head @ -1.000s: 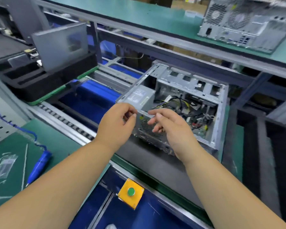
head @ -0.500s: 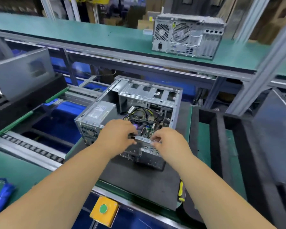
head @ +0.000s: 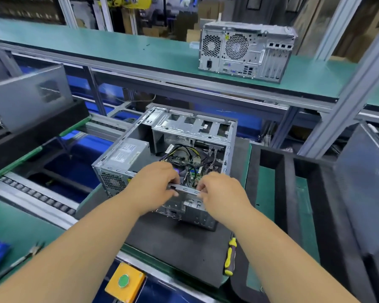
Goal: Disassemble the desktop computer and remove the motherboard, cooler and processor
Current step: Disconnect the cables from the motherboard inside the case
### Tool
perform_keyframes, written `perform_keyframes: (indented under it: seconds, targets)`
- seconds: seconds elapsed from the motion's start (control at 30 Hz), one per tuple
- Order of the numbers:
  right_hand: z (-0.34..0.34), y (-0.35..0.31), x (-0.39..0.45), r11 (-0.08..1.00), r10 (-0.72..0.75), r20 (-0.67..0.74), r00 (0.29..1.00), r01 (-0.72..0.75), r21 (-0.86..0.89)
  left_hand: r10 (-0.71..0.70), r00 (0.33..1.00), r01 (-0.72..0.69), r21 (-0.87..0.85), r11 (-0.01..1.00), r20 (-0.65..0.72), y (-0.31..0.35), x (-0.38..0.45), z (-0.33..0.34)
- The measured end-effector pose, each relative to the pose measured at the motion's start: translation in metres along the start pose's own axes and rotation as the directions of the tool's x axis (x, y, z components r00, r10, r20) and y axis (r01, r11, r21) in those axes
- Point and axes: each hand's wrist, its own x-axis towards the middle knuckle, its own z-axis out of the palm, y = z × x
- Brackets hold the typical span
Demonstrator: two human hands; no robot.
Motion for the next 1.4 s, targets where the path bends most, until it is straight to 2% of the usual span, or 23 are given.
perform_keyframes:
  seconds: [0.07, 0.17, 0.27, 0.33, 0.47, 0.6, 0.73, 0.8, 0.9, 1.0, 1.13, 1.27, 1.4]
  targets:
    - [-0.008, 0.008, 0.002, 0.999, 0.031, 0.060, 0.998, -0.032, 0.007, 0.054, 0.998, -0.054, 0.005, 0.999, 0.024, 0.002, 0.007, 0.003]
    - [-0.023, 0.015, 0.012, 0.994, 0.107, 0.223, 0.969, -0.112, 0.013, 0.140, 0.986, -0.139, -0.018, 0.990, 0.089, 0.002, 0.020, 0.003]
    - [-0.035, 0.017, 0.030, 0.985, 0.153, 0.343, 0.927, -0.171, 0.024, 0.237, 0.945, -0.235, -0.040, 0.971, 0.223, -0.002, 0.037, -0.007]
    - [-0.038, 0.015, 0.043, 0.968, 0.204, 0.320, 0.925, -0.239, 0.074, 0.297, 0.902, -0.285, -0.084, 0.955, 0.312, -0.006, 0.050, -0.014]
    - [-0.029, 0.012, 0.070, 0.898, 0.397, 0.121, 0.910, -0.412, 0.155, 0.397, 0.824, -0.312, -0.261, 0.913, 0.404, -0.016, 0.079, -0.026]
    - [-0.010, 0.009, 0.095, 0.808, 0.560, 0.023, 0.828, -0.553, 0.204, 0.380, 0.879, -0.339, -0.182, 0.923, 0.289, -0.026, 0.124, -0.032]
    - [0.007, 0.014, 0.116, 0.780, 0.625, -0.088, 0.775, -0.621, 0.073, 0.264, 0.959, -0.238, -0.208, 0.949, 0.106, -0.028, 0.168, -0.023]
    - [0.013, 0.019, 0.127, 0.766, 0.640, -0.105, 0.761, -0.643, 0.017, 0.197, 0.978, -0.179, -0.208, 0.962, 0.071, -0.026, 0.185, -0.010]
    - [0.016, 0.022, 0.143, 0.735, 0.668, -0.130, 0.732, -0.677, -0.038, 0.141, 0.985, -0.115, -0.237, 0.965, 0.096, -0.025, 0.200, 0.018]
    - [0.019, 0.023, 0.148, 0.756, 0.628, -0.217, 0.747, -0.652, -0.055, 0.196, 0.974, -0.157, -0.293, 0.943, 0.111, -0.031, 0.200, 0.042]
    - [0.028, 0.026, 0.147, 0.775, 0.578, -0.297, 0.760, -0.626, -0.093, 0.300, 0.953, -0.274, -0.319, 0.907, 0.033, -0.043, 0.199, 0.058]
    - [0.032, 0.026, 0.148, 0.753, 0.577, -0.307, 0.756, -0.639, -0.158, 0.306, 0.951, -0.299, -0.352, 0.887, -0.037, -0.046, 0.204, 0.061]
    - [0.025, 0.022, 0.145, 0.714, 0.485, -0.364, 0.795, -0.600, -0.359, 0.268, 0.961, -0.273, -0.393, 0.878, -0.069, -0.047, 0.208, 0.061]
